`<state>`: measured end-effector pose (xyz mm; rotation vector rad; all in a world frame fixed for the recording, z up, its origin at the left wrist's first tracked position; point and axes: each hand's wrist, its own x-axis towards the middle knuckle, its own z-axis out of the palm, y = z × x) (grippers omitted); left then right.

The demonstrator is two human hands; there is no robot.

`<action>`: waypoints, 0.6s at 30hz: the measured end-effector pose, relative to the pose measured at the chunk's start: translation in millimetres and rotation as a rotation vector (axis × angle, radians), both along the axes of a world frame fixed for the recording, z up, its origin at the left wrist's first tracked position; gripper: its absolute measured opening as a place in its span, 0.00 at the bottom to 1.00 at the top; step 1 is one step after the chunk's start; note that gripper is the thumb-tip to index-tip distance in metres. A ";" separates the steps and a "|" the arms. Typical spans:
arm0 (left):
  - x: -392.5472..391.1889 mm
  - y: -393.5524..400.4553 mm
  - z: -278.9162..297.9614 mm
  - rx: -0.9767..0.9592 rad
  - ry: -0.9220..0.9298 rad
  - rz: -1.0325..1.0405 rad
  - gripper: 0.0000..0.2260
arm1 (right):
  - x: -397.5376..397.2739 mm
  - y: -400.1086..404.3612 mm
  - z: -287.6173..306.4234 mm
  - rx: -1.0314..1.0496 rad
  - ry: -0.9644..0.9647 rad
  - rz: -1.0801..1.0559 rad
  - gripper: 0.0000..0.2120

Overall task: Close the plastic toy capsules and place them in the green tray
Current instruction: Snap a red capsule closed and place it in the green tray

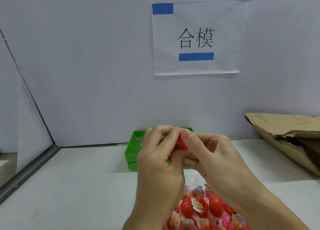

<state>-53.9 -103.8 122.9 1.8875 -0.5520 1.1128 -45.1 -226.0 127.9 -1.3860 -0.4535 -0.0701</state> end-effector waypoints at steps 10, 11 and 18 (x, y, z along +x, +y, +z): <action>0.6 -2.1 -3.3 0.048 -0.044 -0.014 0.12 | -0.1 -3.4 3.2 0.014 0.041 0.043 0.19; 1.1 -2.4 -3.8 0.049 -0.046 -0.010 0.12 | 0.2 -3.6 3.2 0.018 0.045 0.056 0.20; 3.4 1.4 -2.7 -0.085 0.240 -0.117 0.08 | 2.7 -9.6 13.4 0.089 0.255 0.252 0.38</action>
